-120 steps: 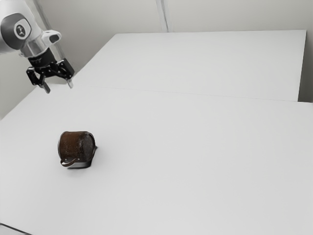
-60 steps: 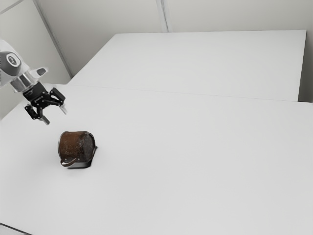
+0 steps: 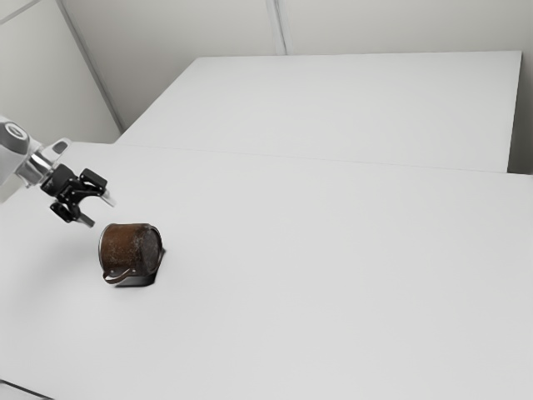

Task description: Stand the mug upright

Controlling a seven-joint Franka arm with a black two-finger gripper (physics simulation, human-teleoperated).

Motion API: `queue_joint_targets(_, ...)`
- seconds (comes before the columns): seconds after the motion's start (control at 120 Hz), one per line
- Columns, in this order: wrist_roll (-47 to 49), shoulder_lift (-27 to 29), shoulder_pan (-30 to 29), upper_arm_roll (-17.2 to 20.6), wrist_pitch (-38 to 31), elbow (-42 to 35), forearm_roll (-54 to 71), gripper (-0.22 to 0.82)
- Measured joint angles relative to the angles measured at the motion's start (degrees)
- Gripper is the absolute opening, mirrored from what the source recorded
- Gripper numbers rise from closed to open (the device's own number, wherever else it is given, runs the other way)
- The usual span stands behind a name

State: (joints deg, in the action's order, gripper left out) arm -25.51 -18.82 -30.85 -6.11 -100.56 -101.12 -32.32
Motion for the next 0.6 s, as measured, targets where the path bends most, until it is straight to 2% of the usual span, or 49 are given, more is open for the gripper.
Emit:
queue_joint_targets(0.25,-5.0,0.8,0.3,-1.8,-0.4,-6.7,-8.5,0.6)
queue_joint_targets(0.6,-9.2,1.7,1.1,-2.0,-0.1,-11.9,-18.2,0.6)
